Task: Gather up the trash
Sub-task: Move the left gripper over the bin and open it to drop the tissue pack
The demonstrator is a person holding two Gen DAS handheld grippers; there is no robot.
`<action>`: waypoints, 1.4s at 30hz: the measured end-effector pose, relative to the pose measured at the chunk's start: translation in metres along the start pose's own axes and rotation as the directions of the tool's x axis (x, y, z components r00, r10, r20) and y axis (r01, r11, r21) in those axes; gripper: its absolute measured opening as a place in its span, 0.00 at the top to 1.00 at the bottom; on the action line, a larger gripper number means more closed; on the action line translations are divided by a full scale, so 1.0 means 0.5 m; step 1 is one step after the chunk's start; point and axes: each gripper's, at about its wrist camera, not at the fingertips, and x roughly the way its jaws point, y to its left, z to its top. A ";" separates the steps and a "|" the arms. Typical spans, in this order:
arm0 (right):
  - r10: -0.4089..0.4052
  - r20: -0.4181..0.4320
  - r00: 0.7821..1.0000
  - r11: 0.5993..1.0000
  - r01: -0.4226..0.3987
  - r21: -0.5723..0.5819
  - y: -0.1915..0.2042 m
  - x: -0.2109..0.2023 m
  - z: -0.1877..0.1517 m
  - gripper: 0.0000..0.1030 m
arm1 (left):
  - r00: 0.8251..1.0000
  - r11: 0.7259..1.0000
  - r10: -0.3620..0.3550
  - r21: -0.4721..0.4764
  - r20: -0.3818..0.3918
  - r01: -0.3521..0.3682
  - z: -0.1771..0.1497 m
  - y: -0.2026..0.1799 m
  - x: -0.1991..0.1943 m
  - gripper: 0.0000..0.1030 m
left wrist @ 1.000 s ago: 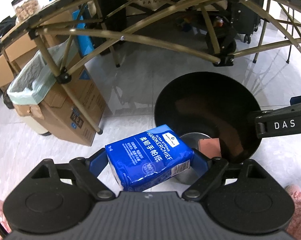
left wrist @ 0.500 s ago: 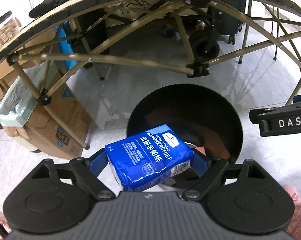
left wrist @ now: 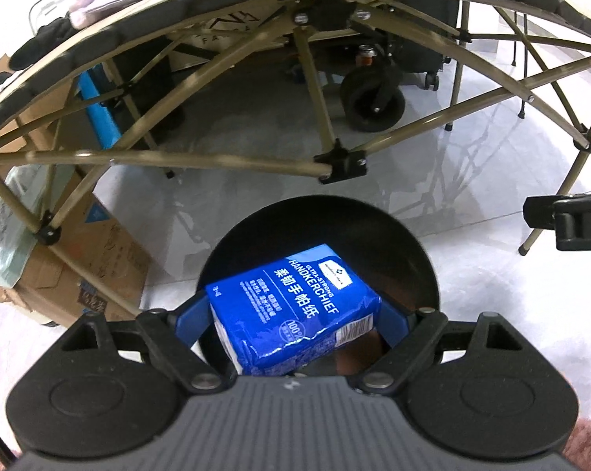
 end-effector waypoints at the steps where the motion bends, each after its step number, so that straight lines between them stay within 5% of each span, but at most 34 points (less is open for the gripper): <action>1: -0.003 0.001 1.000 1.000 0.003 0.007 -0.006 0.000 0.001 0.00 | 1.000 1.000 -0.002 0.001 0.000 0.002 0.003 -0.005 0.004 0.15; 21: -0.026 -0.017 1.000 1.000 0.026 -0.002 0.006 0.029 0.005 0.00 | 0.992 0.999 -0.037 -0.038 -0.120 0.033 0.016 -0.007 0.084 0.14; 25: -0.029 -0.018 0.999 1.000 0.029 -0.003 0.006 0.028 0.005 0.00 | 0.989 0.998 -0.047 -0.052 -0.138 0.040 0.016 -0.005 0.083 0.01; 29: -0.030 -0.016 0.999 1.000 0.030 0.000 0.005 0.026 0.004 0.00 | 0.989 0.998 -0.047 -0.054 -0.140 0.040 0.017 -0.004 0.082 0.00; 42: -0.028 -0.019 0.999 1.000 0.028 -0.006 0.005 0.027 0.005 0.00 | 0.961 0.997 -0.074 -0.053 -0.266 0.062 0.007 -0.003 0.101 0.00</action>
